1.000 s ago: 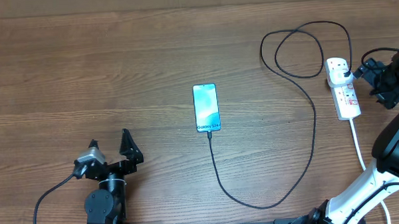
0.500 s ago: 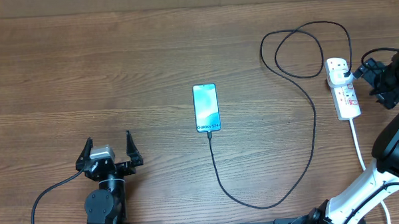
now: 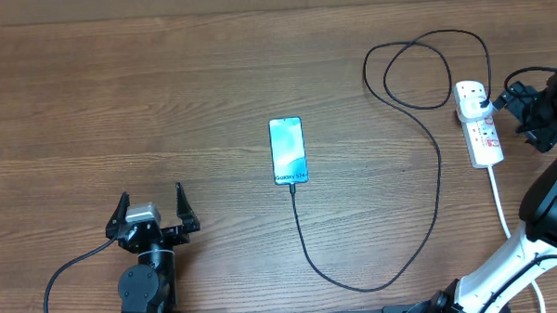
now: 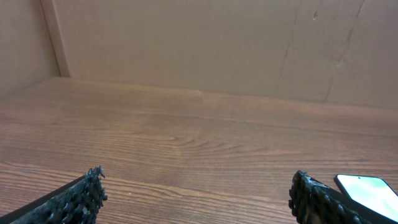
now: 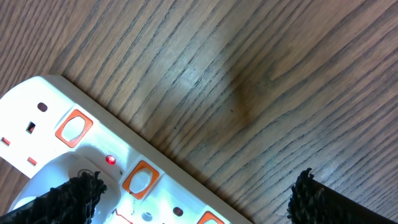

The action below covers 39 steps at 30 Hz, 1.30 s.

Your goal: Plug charger to phone and switch on socket

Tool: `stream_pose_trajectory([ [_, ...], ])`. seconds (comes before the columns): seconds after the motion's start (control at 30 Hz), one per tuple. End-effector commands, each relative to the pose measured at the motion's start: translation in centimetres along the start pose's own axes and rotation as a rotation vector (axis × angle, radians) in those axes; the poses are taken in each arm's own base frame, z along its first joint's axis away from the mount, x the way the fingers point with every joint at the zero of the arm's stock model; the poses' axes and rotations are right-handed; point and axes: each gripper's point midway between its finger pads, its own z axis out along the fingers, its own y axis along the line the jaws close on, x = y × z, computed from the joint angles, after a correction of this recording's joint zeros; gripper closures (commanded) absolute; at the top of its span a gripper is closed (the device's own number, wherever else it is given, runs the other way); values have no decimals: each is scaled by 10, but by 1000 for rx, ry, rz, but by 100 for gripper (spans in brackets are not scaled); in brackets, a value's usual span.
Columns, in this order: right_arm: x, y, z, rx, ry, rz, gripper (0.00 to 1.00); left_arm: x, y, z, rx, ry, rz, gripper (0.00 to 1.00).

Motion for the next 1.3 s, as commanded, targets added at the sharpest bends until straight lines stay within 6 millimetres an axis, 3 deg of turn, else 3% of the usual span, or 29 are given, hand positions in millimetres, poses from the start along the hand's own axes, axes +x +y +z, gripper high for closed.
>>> stream_pose_trajectory([
  [0.0,-1,13,-3,-35,-2,-20,0,-2,3,0,-17,-12,27,0],
  [0.33,-5,5,-4,-31,-6,-1,0,-2,3,0,-17,-12,27,0],
  [0.47,-12,8,-25,-49,-54,-3,0,-2,3,0,-17,-12,27,0],
  [0.6,-21,23,-76,-95,-164,-28,0,-2,3,0,-17,-12,27,0],
  [0.8,-23,41,-178,-186,-376,-65,0,-2,3,0,-17,-12,27,0],
  [1.03,11,65,-298,-326,-613,-145,0,-2,3,0,-17,-12,27,0],
  [1.17,37,82,-335,-400,-677,-207,0,-2,3,0,-17,-12,27,0],
  [1.27,55,92,-342,-415,-671,-247,0,-2,3,0,-17,-12,27,0],
])
